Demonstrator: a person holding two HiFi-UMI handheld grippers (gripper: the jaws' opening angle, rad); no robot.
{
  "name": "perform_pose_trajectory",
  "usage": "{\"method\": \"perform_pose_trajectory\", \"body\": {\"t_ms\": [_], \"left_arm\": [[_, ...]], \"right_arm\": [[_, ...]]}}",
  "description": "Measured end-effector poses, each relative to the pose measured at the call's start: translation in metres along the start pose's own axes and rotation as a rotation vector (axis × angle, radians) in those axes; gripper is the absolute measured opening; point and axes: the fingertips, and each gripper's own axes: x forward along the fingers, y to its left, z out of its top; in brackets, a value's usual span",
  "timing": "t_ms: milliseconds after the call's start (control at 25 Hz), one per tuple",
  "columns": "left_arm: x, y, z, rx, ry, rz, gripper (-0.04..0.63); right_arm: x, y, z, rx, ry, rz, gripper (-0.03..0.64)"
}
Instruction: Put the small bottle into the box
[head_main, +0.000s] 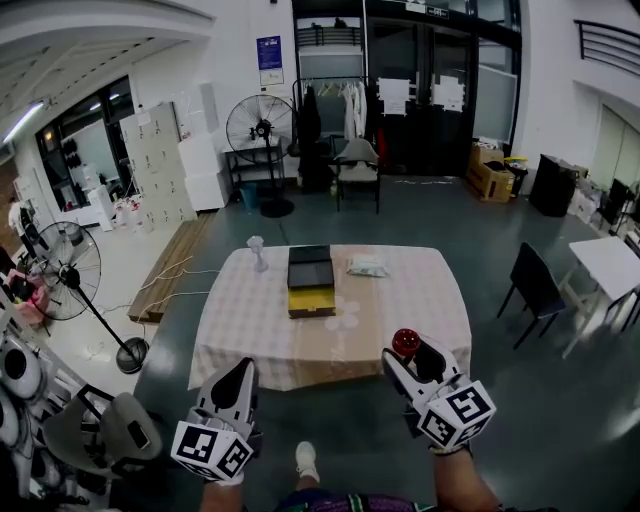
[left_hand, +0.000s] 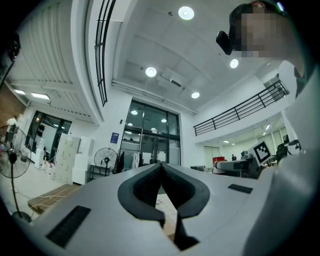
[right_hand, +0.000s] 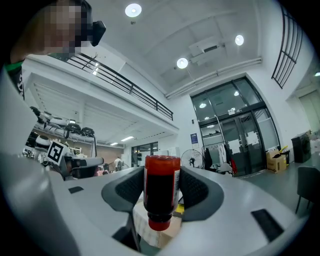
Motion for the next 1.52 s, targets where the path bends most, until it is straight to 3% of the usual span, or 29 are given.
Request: {"method": "perform_pose_trajectory", "body": {"t_ms": [360,840,1200,1520], "left_arm": [[0.062,0.051,-0.004,-0.013,0.002,0.009,0.023],[0.161,0.15,0.0,-0.008,-0.01,-0.026,0.023],[0.217,0.226,0.004,-0.009,-0.013,-0.053,0.023],[0.254,0.283,-0.017,-0.022,-0.01,-0.113,0.023]], "right_arm": [[0.07,-0.031,0.006,-0.007,0.006,0.009,0.222],[0.194,-0.074,0.015,0.006,0.001,-0.062,0.224],[0.284,-0.084,0.012,-0.003,0.013,-0.091,0.227],[0.343,-0.082,-0.015,-0.012,0.014,-0.139,0.225]]}}
